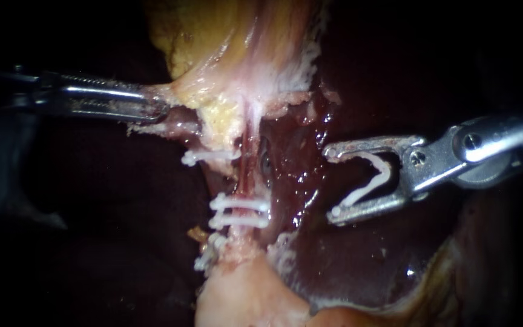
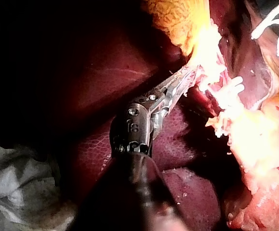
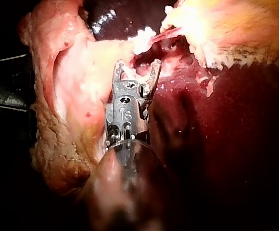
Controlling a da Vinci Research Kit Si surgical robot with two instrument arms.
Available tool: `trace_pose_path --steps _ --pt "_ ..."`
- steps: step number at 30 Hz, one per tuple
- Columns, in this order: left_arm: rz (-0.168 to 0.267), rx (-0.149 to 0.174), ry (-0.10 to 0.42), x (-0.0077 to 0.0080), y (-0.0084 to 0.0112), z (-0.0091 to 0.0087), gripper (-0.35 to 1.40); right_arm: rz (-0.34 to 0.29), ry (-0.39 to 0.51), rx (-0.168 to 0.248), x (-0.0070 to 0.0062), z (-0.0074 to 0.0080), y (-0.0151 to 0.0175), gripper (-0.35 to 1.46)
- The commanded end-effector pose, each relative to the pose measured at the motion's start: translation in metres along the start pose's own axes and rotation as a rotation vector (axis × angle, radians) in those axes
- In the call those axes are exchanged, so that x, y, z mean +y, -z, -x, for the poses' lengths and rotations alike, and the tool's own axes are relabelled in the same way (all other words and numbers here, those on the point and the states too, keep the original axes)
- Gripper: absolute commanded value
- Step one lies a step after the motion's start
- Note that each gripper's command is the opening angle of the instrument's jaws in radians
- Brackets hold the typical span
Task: Clipping third clip right tube
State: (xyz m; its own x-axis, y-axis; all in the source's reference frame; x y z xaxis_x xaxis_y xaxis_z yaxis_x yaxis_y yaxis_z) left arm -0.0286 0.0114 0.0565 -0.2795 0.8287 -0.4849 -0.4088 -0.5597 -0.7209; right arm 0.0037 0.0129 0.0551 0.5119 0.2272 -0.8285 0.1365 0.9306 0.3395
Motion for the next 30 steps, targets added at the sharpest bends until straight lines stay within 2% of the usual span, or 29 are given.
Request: trace_pose_path --steps 1,4,8,14,18,21,30 --pt "0.000 0.000 0.000 0.0000 0.0000 0.0000 -0.35 0.001 0.000 0.000 0.0000 0.0000 0.0000 0.50" --pt "0.001 -0.001 0.001 0.0001 0.0002 -0.0002 -0.35 0.001 -0.001 0.000 0.0001 0.0001 0.0000 0.50" --pt "0.001 -0.001 0.007 0.0003 0.0015 -0.0014 -0.35 0.002 -0.001 -0.001 0.0001 0.0001 0.0000 0.50" --pt "-0.004 0.063 0.038 0.0007 0.0058 -0.0049 -0.35 0.003 -0.002 -0.001 0.0001 0.0001 0.0000 0.50" --pt "-0.008 0.110 0.036 0.0013 0.0087 -0.0071 -0.35 0.004 -0.002 -0.001 0.0001 0.0001 0.0000 0.50" --pt "-0.011 0.126 0.033 0.0017 0.0099 -0.0079 -0.35 0.004 -0.003 -0.001 0.0001 0.0001 0.0000 0.50" --pt "-0.015 0.127 0.028 0.0019 0.0101 -0.0077 -0.35 0.006 -0.004 -0.002 0.0001 -0.0001 -0.0002 0.50"
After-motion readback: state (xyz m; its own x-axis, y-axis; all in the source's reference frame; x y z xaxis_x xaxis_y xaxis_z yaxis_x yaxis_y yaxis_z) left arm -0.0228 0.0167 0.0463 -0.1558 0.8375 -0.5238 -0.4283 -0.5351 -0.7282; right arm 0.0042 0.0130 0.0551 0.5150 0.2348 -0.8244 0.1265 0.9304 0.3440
